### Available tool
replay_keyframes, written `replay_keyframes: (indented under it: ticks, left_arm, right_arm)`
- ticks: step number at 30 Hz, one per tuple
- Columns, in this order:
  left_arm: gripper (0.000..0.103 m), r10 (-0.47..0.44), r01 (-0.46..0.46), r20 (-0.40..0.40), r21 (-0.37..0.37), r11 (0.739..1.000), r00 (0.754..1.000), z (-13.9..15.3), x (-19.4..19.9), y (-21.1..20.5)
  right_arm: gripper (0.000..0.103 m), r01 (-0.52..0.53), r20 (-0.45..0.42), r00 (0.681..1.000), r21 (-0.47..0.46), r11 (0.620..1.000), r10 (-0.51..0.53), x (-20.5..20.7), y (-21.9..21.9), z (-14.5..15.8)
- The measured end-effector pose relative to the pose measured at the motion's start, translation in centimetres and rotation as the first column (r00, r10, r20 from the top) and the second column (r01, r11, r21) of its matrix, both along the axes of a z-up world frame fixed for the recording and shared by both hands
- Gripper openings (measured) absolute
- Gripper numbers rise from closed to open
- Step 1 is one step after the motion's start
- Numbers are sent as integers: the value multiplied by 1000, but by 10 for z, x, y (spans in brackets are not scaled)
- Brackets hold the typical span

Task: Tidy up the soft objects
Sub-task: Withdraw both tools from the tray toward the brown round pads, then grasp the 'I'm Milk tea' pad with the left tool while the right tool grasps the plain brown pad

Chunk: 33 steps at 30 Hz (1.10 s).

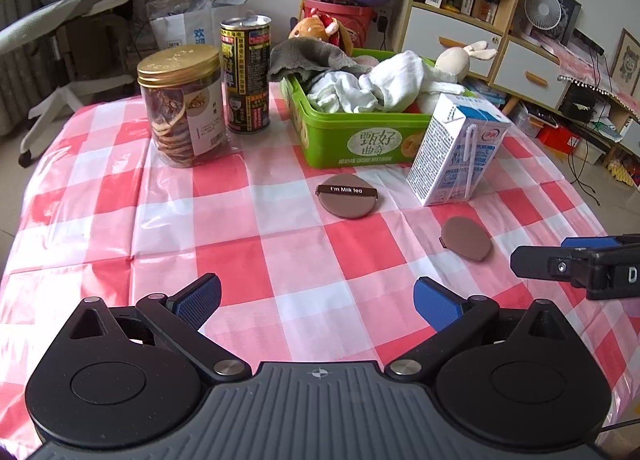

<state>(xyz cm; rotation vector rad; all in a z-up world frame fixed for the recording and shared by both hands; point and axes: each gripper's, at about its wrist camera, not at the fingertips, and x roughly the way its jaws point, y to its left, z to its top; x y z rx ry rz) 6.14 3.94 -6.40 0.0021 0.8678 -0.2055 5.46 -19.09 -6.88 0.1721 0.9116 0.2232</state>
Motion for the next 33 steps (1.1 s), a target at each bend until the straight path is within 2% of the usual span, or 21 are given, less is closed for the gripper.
replay_keyframes:
  ticks: [17, 22, 28, 33]
  left_arm:
    - [98, -47, 48, -20, 56, 997, 999, -54, 29, 1]
    - [98, -68, 67, 23, 55, 996, 997, -56, 30, -2]
    - [98, -101, 98, 58, 55, 994, 993, -58, 35, -8]
    - [98, -133, 130, 81, 49, 990, 988, -61, 47, -13]
  right_arm:
    - [70, -112, -30, 994, -130, 985, 109, 1, 25, -42]
    - [70, -123, -25, 992, -145, 982, 120, 4, 26, -52]
    - [79, -131, 6, 991, -173, 976, 134, 7, 29, -58]
    - [79, -145, 73, 984, -206, 968, 163, 8, 31, -65]
